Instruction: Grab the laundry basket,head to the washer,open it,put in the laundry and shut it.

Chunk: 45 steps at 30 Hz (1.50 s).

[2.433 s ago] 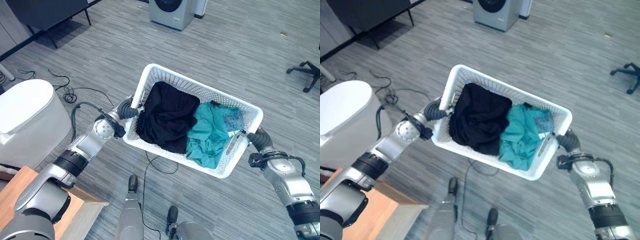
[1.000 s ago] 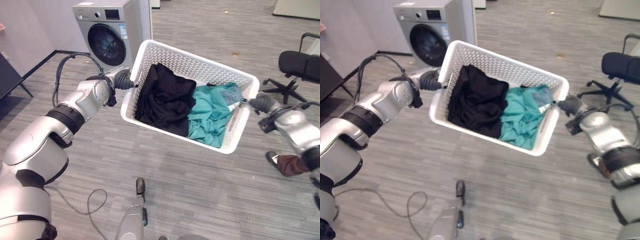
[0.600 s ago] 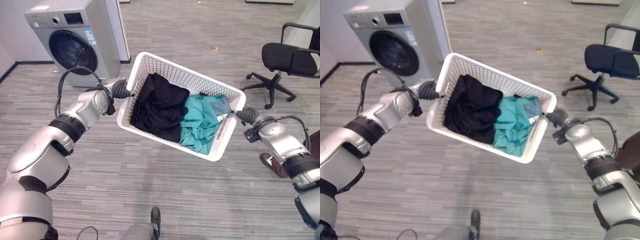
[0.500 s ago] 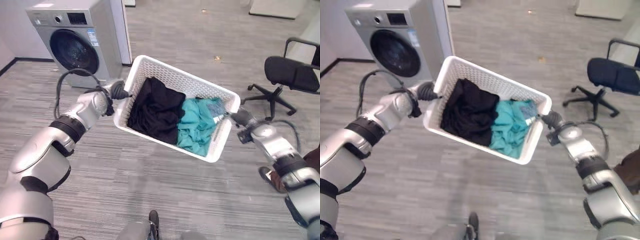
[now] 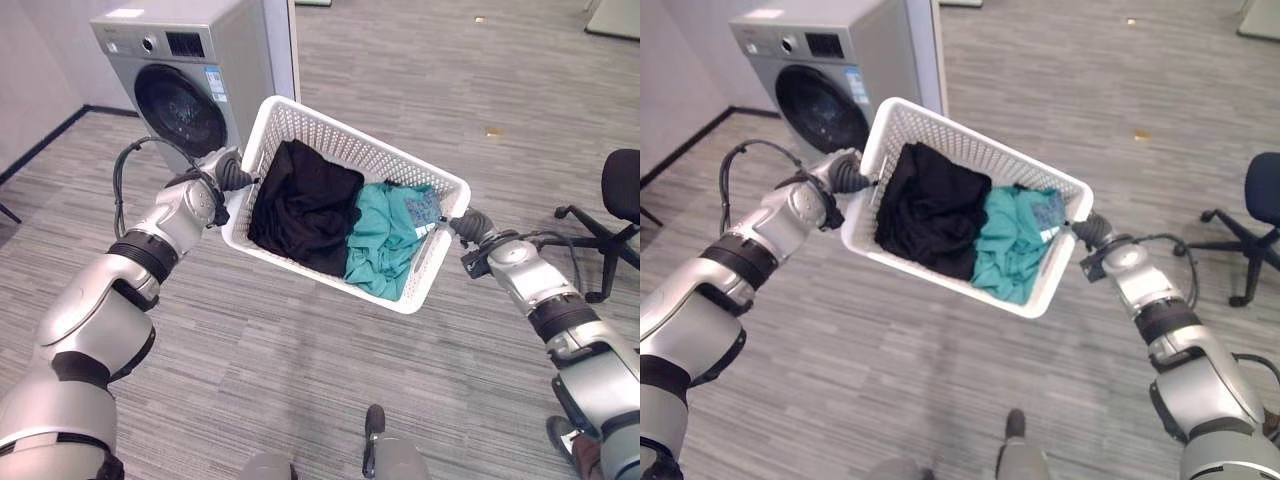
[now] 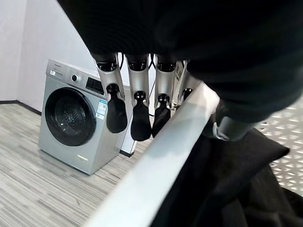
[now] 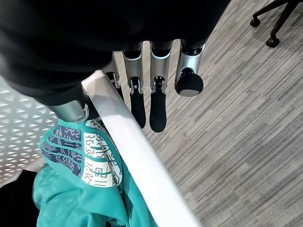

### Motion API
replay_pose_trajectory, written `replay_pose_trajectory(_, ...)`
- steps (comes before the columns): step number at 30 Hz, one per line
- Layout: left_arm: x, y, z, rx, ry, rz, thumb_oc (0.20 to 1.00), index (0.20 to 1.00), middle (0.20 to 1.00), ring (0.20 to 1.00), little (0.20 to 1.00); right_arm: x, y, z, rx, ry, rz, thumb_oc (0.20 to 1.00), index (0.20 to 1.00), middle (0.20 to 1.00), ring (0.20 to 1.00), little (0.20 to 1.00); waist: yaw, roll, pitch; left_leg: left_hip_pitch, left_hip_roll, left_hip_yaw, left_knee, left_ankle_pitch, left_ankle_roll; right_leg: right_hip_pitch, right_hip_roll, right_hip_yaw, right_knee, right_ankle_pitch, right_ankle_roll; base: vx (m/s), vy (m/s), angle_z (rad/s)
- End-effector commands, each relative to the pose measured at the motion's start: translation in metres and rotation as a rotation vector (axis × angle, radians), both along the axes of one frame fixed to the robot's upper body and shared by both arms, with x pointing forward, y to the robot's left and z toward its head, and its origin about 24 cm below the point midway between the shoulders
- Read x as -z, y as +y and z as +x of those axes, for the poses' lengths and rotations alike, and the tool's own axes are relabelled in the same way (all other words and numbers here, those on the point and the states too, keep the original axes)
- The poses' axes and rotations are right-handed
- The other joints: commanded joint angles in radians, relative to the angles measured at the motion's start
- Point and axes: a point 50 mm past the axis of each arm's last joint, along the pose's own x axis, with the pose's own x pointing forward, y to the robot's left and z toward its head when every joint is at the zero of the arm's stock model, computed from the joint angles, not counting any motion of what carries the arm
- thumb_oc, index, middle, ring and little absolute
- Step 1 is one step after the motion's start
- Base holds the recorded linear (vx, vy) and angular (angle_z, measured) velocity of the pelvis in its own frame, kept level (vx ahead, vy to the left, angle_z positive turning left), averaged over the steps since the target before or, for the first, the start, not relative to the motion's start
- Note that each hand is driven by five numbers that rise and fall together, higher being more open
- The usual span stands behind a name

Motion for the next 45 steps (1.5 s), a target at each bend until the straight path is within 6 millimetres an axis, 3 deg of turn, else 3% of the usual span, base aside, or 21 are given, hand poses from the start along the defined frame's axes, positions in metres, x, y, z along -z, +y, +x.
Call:
replay_pose_trajectory(1, -0.033, -0.016, 0.001, 0.065, -0.149, -0.049, 0.200, 0.200, 0.200, 0.200, 0.200, -0.047, 0.017, 0.010, -0.088, -0.189, 0.043, 0.200, 0.200, 0.200, 0.200, 0.200, -0.008, 0.023, -0.117, -0.020, 0.012, -0.005, 0.006, 0.083, -0.004, 0.140, -0.067, -0.041, 0.050, -0.210, 0.140, 0.00, -0.102, -0.31)
replay_pose_trajectory(7, -0.028, -0.023, 0.000, 0.084, -0.154, -0.079, 0.200, 0.200, 0.200, 0.200, 0.200, -0.048, 0.015, 0.004, -0.097, -0.226, 0.097, 0.200, 0.200, 0.200, 0.200, 0.200, -0.001, 0.016, -0.128, -0.010, 0.030, -0.024, -0.012, 0.094, -0.023, 0.182, -0.049, -0.052, 0.014, -0.219, 0.128, -0.01, -0.077, 0.01)
replay_pose_trajectory(15, -0.018, -0.026, -0.003, 0.106, -0.139, -0.110, 0.200, 0.200, 0.200, 0.200, 0.200, -0.035, 0.005, -0.008, -0.081, -0.238, 0.192, 0.200, 0.200, 0.200, 0.200, 0.200, 0.002, 0.015, -0.137, 0.006, 0.039, -0.036, -0.038, 0.104, -0.030, 0.206, -0.036, -0.061, -0.009, -0.225, 0.122, -0.02, -0.038, 0.06)
replay_pose_trajectory(28, 0.002, -0.012, -0.009, 0.090, -0.104, -0.129, 0.200, 0.200, 0.200, 0.200, 0.200, -0.005, -0.028, -0.037, 0.016, -0.241, 0.272, 0.200, 0.200, 0.200, 0.200, 0.200, -0.002, 0.033, -0.145, 0.037, 0.047, -0.033, -0.076, 0.106, -0.031, 0.239, -0.041, -0.069, -0.058, -0.206, 0.131, -0.01, 0.002, 0.01)
replay_pose_trajectory(37, 0.007, -0.010, -0.009, 0.077, -0.092, -0.128, 0.200, 0.200, 0.200, 0.200, 0.200, 0.000, -0.037, -0.040, 0.059, -0.236, 0.253, 0.200, 0.200, 0.200, 0.200, 0.200, -0.005, 0.031, -0.149, 0.042, 0.047, -0.028, -0.085, 0.107, -0.027, 0.237, -0.046, -0.069, -0.052, -0.205, 0.135, 0.00, 0.000, 0.00)
replay_pose_trajectory(38, 0.002, 0.000, -0.042, 0.111, -0.304, -0.109, 0.200, 0.200, 0.200, 0.200, 0.200, 0.160, -0.023, -0.153, 0.389, 0.083, 0.535, 0.200, 0.200, 0.200, 0.200, 0.200, -0.071, 0.034, -0.113, 0.017, 0.051, 0.088, -0.224, 0.108, -0.012, 0.164, -0.082, -0.066, -0.093, -0.189, 0.147, 0.00, 0.000, 0.00)
replay_pose_trajectory(45, 0.002, -0.002, -0.042, 0.116, -0.303, -0.102, 0.200, 0.200, 0.200, 0.200, 0.200, 0.156, -0.024, -0.149, 0.376, 0.075, 0.505, 0.200, 0.200, 0.200, 0.200, 0.200, -0.070, 0.031, -0.112, 0.022, 0.051, 0.087, -0.226, 0.106, -0.010, 0.165, -0.083, -0.066, -0.092, -0.186, 0.150, 0.00, 0.001, -0.03)
